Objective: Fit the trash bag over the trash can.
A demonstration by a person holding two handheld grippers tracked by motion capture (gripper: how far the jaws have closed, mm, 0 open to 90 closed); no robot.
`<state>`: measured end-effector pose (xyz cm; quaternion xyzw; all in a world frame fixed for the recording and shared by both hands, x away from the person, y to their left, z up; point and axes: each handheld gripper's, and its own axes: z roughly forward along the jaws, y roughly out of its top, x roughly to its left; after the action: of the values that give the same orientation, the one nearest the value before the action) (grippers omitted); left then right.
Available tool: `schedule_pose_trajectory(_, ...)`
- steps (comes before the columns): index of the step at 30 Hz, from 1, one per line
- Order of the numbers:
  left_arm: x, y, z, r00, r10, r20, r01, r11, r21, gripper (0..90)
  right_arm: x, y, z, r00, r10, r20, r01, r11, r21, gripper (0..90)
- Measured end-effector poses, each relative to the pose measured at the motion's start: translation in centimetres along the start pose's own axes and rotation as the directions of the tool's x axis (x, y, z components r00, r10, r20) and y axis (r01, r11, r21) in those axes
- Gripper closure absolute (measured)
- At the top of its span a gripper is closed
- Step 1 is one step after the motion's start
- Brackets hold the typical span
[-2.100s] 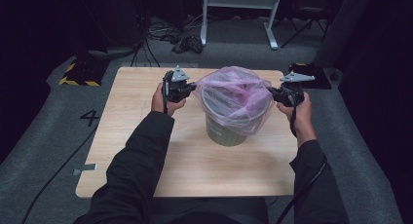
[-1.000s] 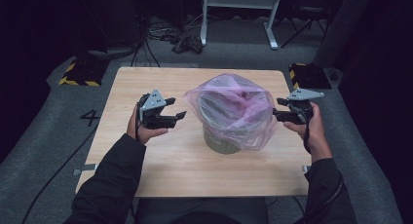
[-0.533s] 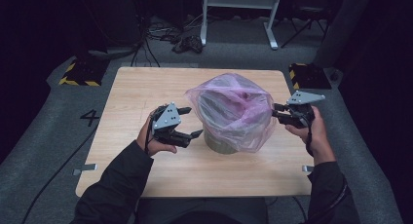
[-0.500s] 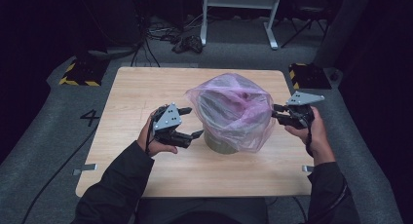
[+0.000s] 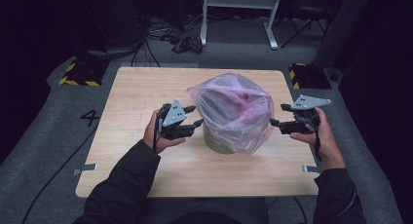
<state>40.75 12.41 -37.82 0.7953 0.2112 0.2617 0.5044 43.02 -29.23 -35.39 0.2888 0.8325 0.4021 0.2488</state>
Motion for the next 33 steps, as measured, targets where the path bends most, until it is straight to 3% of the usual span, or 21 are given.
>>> schedule_pose_trajectory(4,0.3,-0.2,0.2,0.9998,-0.017,0.006,0.017,0.9998,-0.005,54.2,-0.3,-0.1,-1.6,0.9999,-0.013,-0.009,0.012,0.999,-0.035,25.5)
schedule_pose_trajectory(6,0.4,-0.3,0.2,0.9994,-0.032,0.015,0.032,0.9994,-0.013,50.3,-0.4,-0.1,-2.7,0.9997,-0.014,-0.019,0.013,0.998,-0.059,27.3)
schedule_pose_trajectory(8,0.5,-0.5,0.1,0.9977,-0.05,0.046,0.051,0.9983,-0.026,40.4,-0.4,0.2,-3.3,0.9998,-0.003,-0.018,0.002,0.996,-0.084,28.4)
schedule_pose_trajectory(12,0.3,-0.5,0.1,0.9986,-0.038,0.037,0.039,0.9989,-0.027,27.3,0.4,2.5,-3.6,0.9999,-0.014,0.006,0.014,0.989,-0.148,32.4)
schedule_pose_trajectory(15,0.4,-0.3,0.3,0.9985,-0.041,0.036,0.042,0.9986,-0.031,26.8,1.0,4.8,-3.0,0.9997,-0.026,-0.001,0.025,0.984,-0.177,32.9)
schedule_pose_trajectory(17,0.6,-0.3,0.5,0.9989,-0.044,0.017,0.044,0.9986,-0.029,26.5,1.0,6.1,-2.1,0.9996,-0.016,-0.024,0.012,0.985,-0.17,32.4)
schedule_pose_trajectory(20,0.9,-0.4,0.6,0.9988,-0.047,0.014,0.047,0.9984,-0.031,27.1,1.1,7.6,-0.5,0.9994,-0.006,-0.034,0.002,0.993,-0.118,30.0)
schedule_pose_trajectory(26,2.2,-0.9,0.9,0.9949,-0.095,0.034,0.096,0.9944,-0.043,24.9,0.7,8.5,2.4,0.9984,-0.018,-0.054,0.017,0.999,-0.03,30.2)
schedule_pose_trajectory(28,2.6,-1.1,1.0,0.9931,-0.112,0.035,0.113,0.9925,-0.045,24.9,0.4,8.5,3.0,0.9978,-0.012,-0.066,0.011,1.0,-0.016,40.7)
schedule_pose_trajectory(29,2.9,-1.2,1.1,0.9921,-0.119,0.04,0.121,0.9917,-0.045,24.8,0.2,8.5,3.2,0.9967,0.001,-0.081,-0.003,1.0,-0.017,51.2)
schedule_pose_trajectory(32,3.4,-1.2,1.4,0.9941,-0.106,0.021,0.107,0.9936,-0.038,24.3,-0.2,8.5,3.7,0.9931,0.021,-0.116,-0.021,1.0,-0.003,73.5)
schedule_pose_trajectory(33,3.5,-1.1,1.5,0.9958,-0.092,0.005,0.092,0.9952,-0.034,24.2,-0.2,8.5,3.8,0.9929,0.019,-0.117,-0.018,1.0,0.008,77.3)
